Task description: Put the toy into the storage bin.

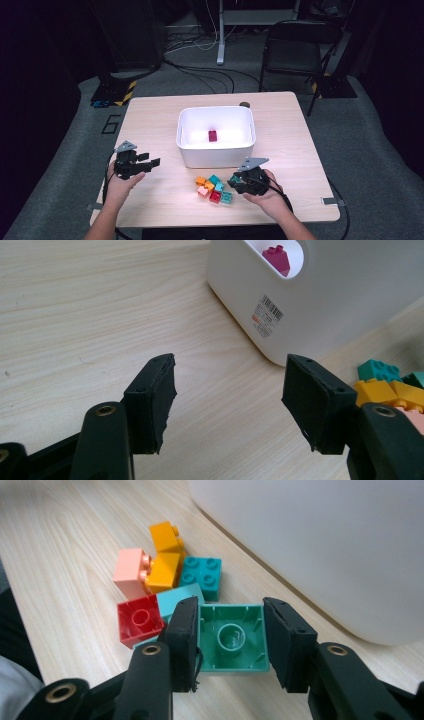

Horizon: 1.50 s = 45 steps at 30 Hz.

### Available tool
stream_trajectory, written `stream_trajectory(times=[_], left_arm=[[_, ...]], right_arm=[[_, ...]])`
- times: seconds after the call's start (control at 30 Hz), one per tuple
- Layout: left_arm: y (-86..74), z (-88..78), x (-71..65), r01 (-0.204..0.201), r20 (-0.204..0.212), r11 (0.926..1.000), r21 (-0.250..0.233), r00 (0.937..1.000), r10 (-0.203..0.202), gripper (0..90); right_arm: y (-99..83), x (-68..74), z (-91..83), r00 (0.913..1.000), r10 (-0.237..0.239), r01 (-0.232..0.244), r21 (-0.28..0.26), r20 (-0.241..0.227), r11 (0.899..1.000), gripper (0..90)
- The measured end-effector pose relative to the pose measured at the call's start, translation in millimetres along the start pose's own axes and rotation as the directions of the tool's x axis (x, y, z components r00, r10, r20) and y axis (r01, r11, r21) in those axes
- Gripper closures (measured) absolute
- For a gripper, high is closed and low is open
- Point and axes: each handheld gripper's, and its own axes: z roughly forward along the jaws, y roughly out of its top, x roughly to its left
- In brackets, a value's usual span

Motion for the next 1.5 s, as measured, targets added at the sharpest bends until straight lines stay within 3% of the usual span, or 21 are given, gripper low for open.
stream_trajectory(times=[0.4, 0.77, 1.07, 1.5], left_arm=[[-0.3, 0.9, -0.4, -0.003, -0.002, 1.0000, 0.002, 1.0000, 0.003, 37.3], [-0.2, 0.1, -0.1, 0.000, -0.001, 1.0000, 0.000, 1.0000, 0.000, 37.3], [-0.2, 0.2, 0.2, 0.001, 0.000, 1.0000, 0.000, 1.0000, -0.001, 37.3], [-0.1, 0.1, 1.0, 0.004, 0.001, 1.0000, 0.002, 1.0000, -0.004, 37.3]], right_arm=[[25.9, 5.2, -21.6, 0.9975, 0.015, -0.016, -0.009, -0.069, 1.000, 58.4], [63.1, 8.3, -47.9, 0.9936, -0.022, 0.019, -0.034, -0.111, 0.999, 58.4], [94.6, 3.0, -56.7, 0.9942, -0.043, 0.037, -0.063, -0.098, 0.997, 58.4], [129.7, -16.3, -53.1, 0.9971, -0.029, 0.022, -0.096, -0.071, 0.995, 58.4]])
